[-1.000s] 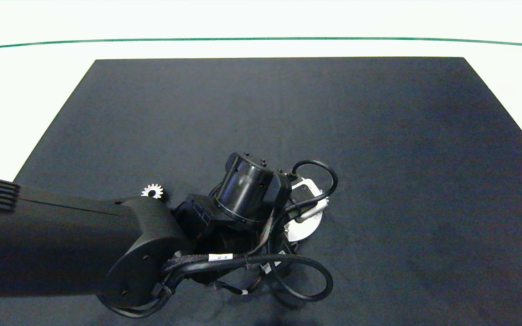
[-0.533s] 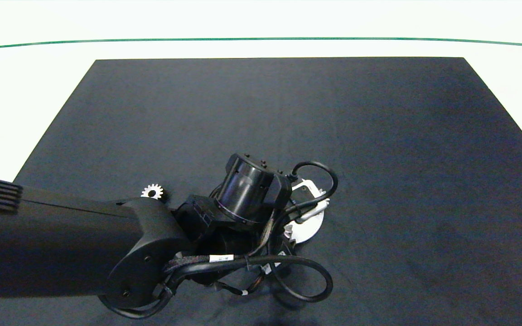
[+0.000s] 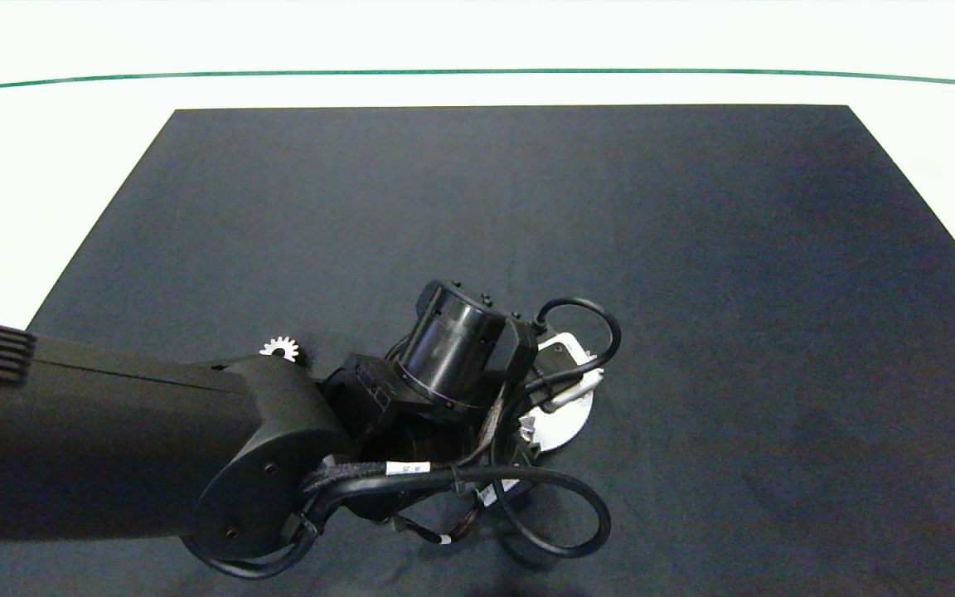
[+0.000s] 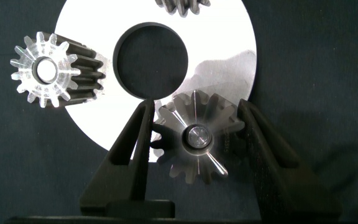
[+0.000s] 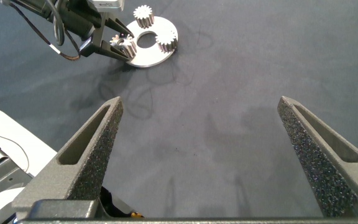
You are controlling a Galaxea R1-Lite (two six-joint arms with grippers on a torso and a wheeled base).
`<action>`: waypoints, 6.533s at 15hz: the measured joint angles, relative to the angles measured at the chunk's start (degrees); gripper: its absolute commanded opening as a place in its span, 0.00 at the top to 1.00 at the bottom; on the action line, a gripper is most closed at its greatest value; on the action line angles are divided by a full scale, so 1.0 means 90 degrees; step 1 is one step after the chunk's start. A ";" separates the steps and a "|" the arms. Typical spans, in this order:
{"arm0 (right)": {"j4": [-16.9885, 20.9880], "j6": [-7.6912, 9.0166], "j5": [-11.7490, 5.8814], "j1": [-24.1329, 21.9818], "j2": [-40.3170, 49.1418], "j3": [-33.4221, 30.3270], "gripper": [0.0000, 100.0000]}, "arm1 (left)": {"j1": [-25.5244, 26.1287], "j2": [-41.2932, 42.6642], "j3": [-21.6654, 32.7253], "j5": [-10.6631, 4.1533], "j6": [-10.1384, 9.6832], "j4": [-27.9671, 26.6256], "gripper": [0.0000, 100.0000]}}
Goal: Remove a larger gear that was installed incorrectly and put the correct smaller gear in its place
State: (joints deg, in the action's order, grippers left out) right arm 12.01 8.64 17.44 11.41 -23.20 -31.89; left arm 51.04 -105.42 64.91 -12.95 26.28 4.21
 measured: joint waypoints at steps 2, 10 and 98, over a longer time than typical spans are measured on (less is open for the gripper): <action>-0.0003 -0.0003 0.0000 0.0000 0.0008 0.0000 0.00 | 0.0004 -0.0014 0.0064 0.0000 0.0001 -0.0030 0.72; -0.0005 -0.0003 0.0000 0.0000 0.0015 -0.0024 0.00 | 0.0007 0.0037 0.0377 -0.0007 -0.0015 -0.0462 0.72; 0.0000 0.0007 0.0000 -0.0007 0.0232 0.0031 0.00 | 0.0037 -0.0316 0.1325 -0.0004 -0.0409 -0.2034 0.81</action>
State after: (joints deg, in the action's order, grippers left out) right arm 12.01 8.70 17.44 11.35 -21.11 -31.61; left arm 51.37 -108.26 76.84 -12.98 22.60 -14.10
